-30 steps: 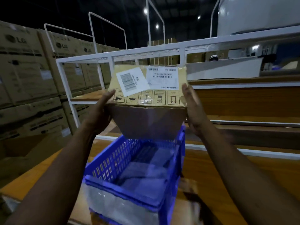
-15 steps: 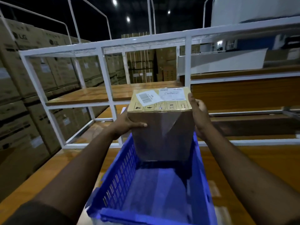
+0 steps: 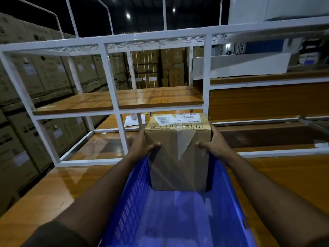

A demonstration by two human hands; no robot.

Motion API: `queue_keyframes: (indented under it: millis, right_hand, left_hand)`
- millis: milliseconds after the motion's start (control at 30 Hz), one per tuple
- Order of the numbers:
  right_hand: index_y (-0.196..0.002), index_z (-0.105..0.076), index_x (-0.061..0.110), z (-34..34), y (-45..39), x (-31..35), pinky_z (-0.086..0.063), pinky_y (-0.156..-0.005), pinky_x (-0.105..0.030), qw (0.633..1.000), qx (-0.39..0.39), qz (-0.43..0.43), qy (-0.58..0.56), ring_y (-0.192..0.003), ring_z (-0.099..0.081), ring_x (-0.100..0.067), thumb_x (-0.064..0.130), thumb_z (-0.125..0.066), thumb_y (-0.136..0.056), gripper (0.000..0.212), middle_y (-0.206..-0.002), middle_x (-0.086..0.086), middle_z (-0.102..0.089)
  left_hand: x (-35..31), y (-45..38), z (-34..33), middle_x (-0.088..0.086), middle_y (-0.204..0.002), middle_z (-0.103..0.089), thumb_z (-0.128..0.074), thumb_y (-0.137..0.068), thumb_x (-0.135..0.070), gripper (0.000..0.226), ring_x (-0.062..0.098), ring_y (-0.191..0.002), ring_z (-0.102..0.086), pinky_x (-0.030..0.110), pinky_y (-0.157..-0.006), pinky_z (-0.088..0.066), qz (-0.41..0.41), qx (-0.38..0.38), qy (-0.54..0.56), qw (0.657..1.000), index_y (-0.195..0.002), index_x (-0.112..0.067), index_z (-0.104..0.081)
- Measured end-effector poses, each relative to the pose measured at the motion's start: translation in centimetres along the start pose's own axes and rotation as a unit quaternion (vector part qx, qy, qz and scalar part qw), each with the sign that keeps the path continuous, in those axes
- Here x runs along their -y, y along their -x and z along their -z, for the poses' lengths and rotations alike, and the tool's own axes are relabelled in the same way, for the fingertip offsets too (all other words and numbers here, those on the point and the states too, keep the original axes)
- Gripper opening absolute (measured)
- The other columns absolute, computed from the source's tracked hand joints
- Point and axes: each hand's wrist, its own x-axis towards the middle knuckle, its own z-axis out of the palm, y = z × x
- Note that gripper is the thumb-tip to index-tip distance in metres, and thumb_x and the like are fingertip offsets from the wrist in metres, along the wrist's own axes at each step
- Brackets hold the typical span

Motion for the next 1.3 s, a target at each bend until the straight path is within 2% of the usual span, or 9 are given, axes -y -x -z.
queue_keyframes:
  millis: [100,200,367,467,633,800,933,1133,1300]
  right_hand:
    - [-0.156,-0.025,0.030,-0.6,-0.7,-0.3,-0.054,-0.091,-0.037,0.999,-0.028,0.003,0.043,-0.125,-0.051,-0.019,0.002,-0.080,-0.078,0.100,-0.142,-0.001,-0.052]
    - [-0.156,-0.020,0.033,-1.1,-1.1,-0.5,-0.050,-0.102,-0.046,0.995,-0.054,0.010,0.087,-0.130,-0.049,-0.022,0.006,-0.079,-0.080,0.100,-0.147,-0.003,-0.049]
    - [-0.156,-0.022,0.030,-1.9,-1.0,-0.8,-0.047,-0.104,-0.047,0.982,-0.104,0.006,0.156,-0.134,-0.048,-0.025,0.009,-0.078,-0.083,0.095,-0.146,-0.005,-0.051]
    - [-0.152,-0.028,0.028,-2.3,-0.8,-0.9,-0.048,-0.104,-0.049,0.976,-0.122,0.014,0.180,-0.133,-0.049,-0.025,0.009,-0.082,-0.078,0.093,-0.145,-0.003,-0.051]
    - [-0.158,-0.012,0.021,-2.7,0.0,-0.7,-0.038,-0.112,-0.045,0.958,-0.171,0.032,0.227,-0.146,-0.029,-0.025,0.014,-0.083,-0.078,0.107,-0.162,-0.005,-0.023]
    - [-0.158,-0.016,0.016,-3.4,1.6,0.6,-0.029,-0.114,-0.034,0.929,-0.223,0.131,0.266,-0.150,-0.018,-0.022,0.023,-0.075,-0.088,0.091,-0.164,-0.006,-0.017]
    - [-0.154,-0.027,0.012,-4.4,2.9,1.3,-0.028,-0.117,-0.033,0.904,-0.184,0.219,0.319,-0.149,-0.023,-0.020,0.021,-0.070,-0.090,0.078,-0.160,-0.007,-0.026]
    - [-0.153,-0.029,0.011,-5.7,4.4,1.5,-0.029,-0.120,-0.037,0.916,-0.108,0.227,0.312,-0.148,-0.024,-0.021,0.022,-0.068,-0.093,0.073,-0.159,-0.008,-0.029]
    - [-0.155,-0.025,0.010,-6.4,6.1,1.9,-0.019,-0.119,-0.031,0.920,-0.062,0.239,0.304,-0.150,-0.020,-0.021,0.024,-0.066,-0.093,0.075,-0.161,-0.009,-0.026]
  left_hand:
    - [0.0,0.2,-0.8,0.002,-0.151,-0.049,-0.081,-0.083,-0.016,0.088,0.022,-0.139,-0.045,0.041,-0.108,-0.044,-0.012,-0.046,-0.017,0.999,-0.154,-0.025,-0.031]
    - [0.2,0.3,-1.4,0.002,-0.150,-0.050,-0.082,-0.082,-0.013,0.089,0.022,-0.138,-0.046,0.045,-0.107,-0.046,-0.022,-0.074,-0.027,0.997,-0.154,-0.023,-0.030]
    - [0.1,0.7,-1.9,0.002,-0.151,-0.047,-0.083,-0.080,-0.012,0.091,0.021,-0.139,-0.045,0.034,-0.104,-0.044,-0.036,-0.079,-0.033,0.996,-0.153,-0.023,-0.030]
    - [0.2,0.7,-2.0,0.002,-0.154,-0.043,-0.086,-0.077,-0.014,0.102,0.023,-0.141,-0.043,0.046,-0.108,-0.047,-0.031,-0.080,-0.051,0.995,-0.156,-0.025,-0.022]
    - [-1.1,1.0,-2.4,0.001,-0.167,-0.019,-0.088,-0.076,-0.022,0.116,0.022,-0.152,-0.022,0.049,-0.118,-0.034,-0.012,-0.135,-0.106,0.985,-0.162,-0.021,-0.010]
    - [-1.3,1.6,-2.9,0.001,-0.170,-0.009,-0.081,-0.083,-0.037,0.110,0.017,-0.156,-0.010,0.047,-0.124,-0.023,-0.079,-0.155,-0.160,0.972,-0.162,-0.021,-0.007]
    - [-2.3,2.5,-3.7,0.002,-0.170,-0.008,-0.067,-0.094,-0.041,0.094,0.015,-0.156,-0.005,0.047,-0.126,-0.018,-0.118,-0.155,-0.183,0.964,-0.162,-0.017,-0.008]
    - [-3.5,4.3,-3.8,0.006,-0.169,-0.014,-0.064,-0.095,-0.044,0.090,0.018,-0.156,-0.009,0.045,-0.126,-0.018,-0.122,-0.149,-0.198,0.961,-0.161,-0.012,-0.013]
    - [-4.5,6.7,-3.4,0.008,-0.165,-0.025,-0.067,-0.094,-0.044,0.088,0.022,-0.153,-0.022,0.047,-0.122,-0.028,-0.136,-0.154,-0.211,0.956,-0.159,-0.011,-0.019]
